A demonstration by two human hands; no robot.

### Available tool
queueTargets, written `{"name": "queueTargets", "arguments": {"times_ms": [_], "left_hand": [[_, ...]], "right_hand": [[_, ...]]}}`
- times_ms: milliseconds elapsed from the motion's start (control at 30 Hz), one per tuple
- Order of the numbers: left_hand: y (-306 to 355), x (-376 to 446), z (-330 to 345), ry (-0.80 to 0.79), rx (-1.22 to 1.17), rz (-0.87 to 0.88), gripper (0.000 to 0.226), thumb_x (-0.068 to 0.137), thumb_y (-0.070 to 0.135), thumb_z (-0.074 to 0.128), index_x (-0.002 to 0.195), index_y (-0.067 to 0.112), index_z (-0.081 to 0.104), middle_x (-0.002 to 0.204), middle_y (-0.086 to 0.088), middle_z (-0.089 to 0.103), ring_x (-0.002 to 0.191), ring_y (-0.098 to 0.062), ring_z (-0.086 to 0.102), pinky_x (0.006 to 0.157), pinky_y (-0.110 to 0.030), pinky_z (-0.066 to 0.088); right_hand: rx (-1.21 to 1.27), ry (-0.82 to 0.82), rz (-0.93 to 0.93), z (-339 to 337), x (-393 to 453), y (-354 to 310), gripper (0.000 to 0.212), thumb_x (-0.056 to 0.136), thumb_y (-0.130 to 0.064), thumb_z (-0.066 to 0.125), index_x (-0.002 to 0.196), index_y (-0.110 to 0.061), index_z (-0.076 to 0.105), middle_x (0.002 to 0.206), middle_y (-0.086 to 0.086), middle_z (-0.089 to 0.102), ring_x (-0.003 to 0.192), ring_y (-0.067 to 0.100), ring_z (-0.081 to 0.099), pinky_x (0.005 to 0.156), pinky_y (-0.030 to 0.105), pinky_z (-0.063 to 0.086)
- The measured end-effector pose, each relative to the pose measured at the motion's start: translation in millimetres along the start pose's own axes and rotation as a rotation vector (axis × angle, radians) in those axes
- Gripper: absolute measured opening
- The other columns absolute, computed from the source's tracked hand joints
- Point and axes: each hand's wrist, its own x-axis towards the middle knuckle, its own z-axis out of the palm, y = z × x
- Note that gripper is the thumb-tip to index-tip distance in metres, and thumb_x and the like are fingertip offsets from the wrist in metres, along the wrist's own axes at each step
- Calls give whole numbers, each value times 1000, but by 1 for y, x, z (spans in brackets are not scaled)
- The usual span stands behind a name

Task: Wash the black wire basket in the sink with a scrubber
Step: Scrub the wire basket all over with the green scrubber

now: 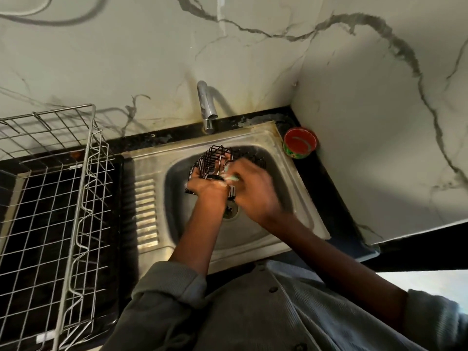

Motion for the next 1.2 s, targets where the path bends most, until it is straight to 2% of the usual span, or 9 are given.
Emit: {"name": "queueTargets", "arguments": {"times_ms": [167,233,367,467,700,767,867,967,1200], "left_hand": [[-10,-12,6,-13,177,10,40,109,14,28,107,-4,64,95,-26,67,90,-33,65,92,-43,48],[-6,-13,18,59,166,-78,46,108,22,25,118,-2,63,110,-25,67,104,-39,64,90,-42,48],[-2,-12,25,103,69,-152,40,107,22,28,107,-1,61,107,-25,64,92,-37,60,91,-44,48],[0,-15,27,91,141,-152,48,108,25,23,127,0,60,128,-27,63,106,-38,60,94,-45,47],[11,-19,36,74,210,-187,55,112,31,18,115,-7,57,109,-28,59,114,-40,58,97,-43,46],[12,10,18,114,228,-192,55,108,43,34,128,-5,50,127,-36,54,133,-46,50,114,-55,40],[4,55,-17,26,310,-287,74,82,40,66,141,-1,47,142,-40,50,127,-53,55,106,-67,47],[22,-10,20,-57,327,-263,52,101,37,52,137,0,53,134,-33,60,122,-50,59,97,-67,50],[18,-34,46,-188,494,-242,82,100,66,47,144,-3,53,134,-32,63,119,-48,62,94,-60,52]], "right_hand": [[-254,71,-82,-9,47,-5,45,82,0,67,125,-15,66,124,5,64,113,22,58,94,34,54],[-217,152,55,-19,55,12,46,80,9,70,121,-13,70,118,4,67,108,22,61,90,39,56],[-13,7,-166,-9,34,14,32,82,4,69,104,-17,80,99,-2,69,93,20,58,79,33,51],[-105,175,57,-15,46,27,37,79,3,70,103,-23,79,104,-7,70,97,17,60,80,37,54],[128,106,8,7,28,12,15,88,-13,65,98,-22,73,119,-11,62,111,9,61,97,40,52],[272,164,188,-2,31,22,12,95,-10,65,100,-20,69,119,-7,57,104,6,60,86,27,55],[219,183,285,-15,34,31,13,100,-8,58,108,-17,61,97,-11,57,85,-2,55,65,13,43],[231,136,355,-13,32,30,8,104,-11,50,110,-15,51,89,-10,54,77,-1,52,58,20,38],[231,58,474,-10,51,34,15,104,-34,41,114,-25,48,91,1,61,82,21,63,74,48,57]]}}
